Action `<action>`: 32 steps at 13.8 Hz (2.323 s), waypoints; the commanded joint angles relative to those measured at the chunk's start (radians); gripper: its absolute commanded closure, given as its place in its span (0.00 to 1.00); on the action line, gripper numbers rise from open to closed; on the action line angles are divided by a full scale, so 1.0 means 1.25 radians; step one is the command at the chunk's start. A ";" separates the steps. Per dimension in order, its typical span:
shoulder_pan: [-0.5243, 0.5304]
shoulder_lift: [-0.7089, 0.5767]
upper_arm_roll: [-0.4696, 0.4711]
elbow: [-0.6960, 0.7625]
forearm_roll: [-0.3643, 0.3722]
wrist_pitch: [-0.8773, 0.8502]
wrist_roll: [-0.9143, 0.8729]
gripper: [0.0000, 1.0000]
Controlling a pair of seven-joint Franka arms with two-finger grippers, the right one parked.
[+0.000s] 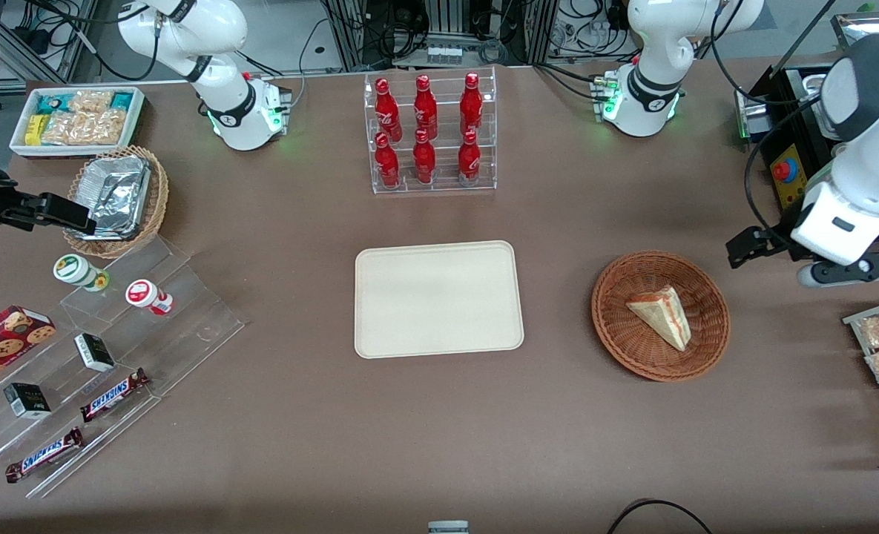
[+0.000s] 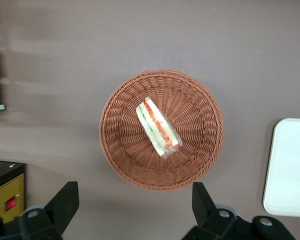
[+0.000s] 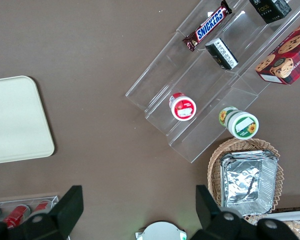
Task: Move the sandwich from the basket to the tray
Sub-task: 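Move the left gripper over the wrapped sandwich in the wicker basket, then lower the left gripper and close it on the wrapped sandwich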
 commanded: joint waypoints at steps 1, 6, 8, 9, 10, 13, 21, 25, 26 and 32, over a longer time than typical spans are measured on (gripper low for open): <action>-0.007 -0.020 0.003 -0.097 -0.001 0.105 -0.079 0.00; -0.008 0.007 0.002 -0.206 -0.011 0.264 -0.236 0.00; -0.012 0.029 -0.002 -0.241 -0.011 0.330 -0.294 0.00; -0.012 0.041 -0.010 -0.259 -0.011 0.375 -0.323 0.00; -0.012 0.051 -0.021 -0.280 -0.011 0.414 -0.364 0.00; -0.013 0.095 -0.037 -0.299 -0.006 0.465 -0.412 0.00; -0.011 0.155 -0.037 -0.329 0.000 0.510 -0.412 0.00; -0.010 0.185 -0.036 -0.332 0.000 0.544 -0.412 0.00; -0.006 0.191 -0.036 -0.329 0.000 0.544 -0.412 0.07; -0.003 0.186 -0.033 -0.328 0.002 0.537 -0.403 1.00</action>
